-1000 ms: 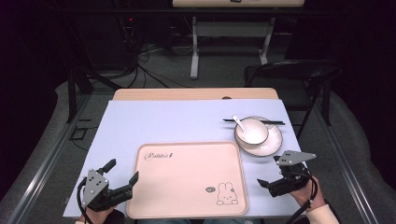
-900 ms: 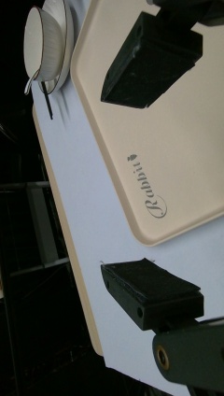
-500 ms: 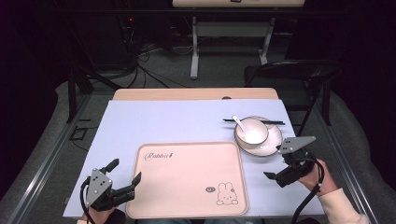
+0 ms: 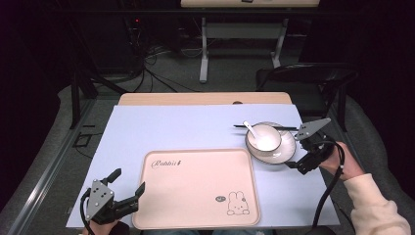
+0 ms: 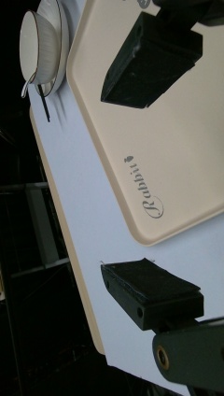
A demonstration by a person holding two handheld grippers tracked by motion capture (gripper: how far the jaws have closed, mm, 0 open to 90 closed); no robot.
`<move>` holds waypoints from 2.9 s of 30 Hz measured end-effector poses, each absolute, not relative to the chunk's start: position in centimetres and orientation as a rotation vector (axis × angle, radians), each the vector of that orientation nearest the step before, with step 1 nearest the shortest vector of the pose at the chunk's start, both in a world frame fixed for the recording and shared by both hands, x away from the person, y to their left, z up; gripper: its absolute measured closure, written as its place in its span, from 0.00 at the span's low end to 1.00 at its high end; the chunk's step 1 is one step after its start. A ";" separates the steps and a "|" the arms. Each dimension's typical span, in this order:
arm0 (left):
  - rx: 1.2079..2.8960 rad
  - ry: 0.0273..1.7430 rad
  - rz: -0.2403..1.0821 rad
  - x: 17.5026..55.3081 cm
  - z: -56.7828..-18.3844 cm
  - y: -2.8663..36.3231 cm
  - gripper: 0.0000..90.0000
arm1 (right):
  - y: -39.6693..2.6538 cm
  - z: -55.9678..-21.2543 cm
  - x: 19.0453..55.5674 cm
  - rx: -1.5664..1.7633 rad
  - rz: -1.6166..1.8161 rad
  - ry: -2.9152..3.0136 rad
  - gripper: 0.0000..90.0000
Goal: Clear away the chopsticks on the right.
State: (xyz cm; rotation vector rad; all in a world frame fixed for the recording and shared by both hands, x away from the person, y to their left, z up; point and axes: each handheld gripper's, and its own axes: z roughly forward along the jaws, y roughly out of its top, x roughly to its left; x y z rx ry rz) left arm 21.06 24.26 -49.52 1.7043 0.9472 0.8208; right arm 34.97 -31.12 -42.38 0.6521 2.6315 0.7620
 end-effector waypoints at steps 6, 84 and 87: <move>1.706 0.943 0.819 21.1 -49.5 24.2 0.17 | -31.6 -41.2 38.0 0.597 0.716 2.654 0.00; 1.722 0.944 0.820 21.1 -49.6 24.3 0.17 | -29.1 -50.3 51.6 0.279 0.142 2.871 0.94; 1.722 0.944 0.820 21.1 -49.5 24.3 0.17 | -29.1 -50.2 51.6 0.264 0.150 2.885 0.95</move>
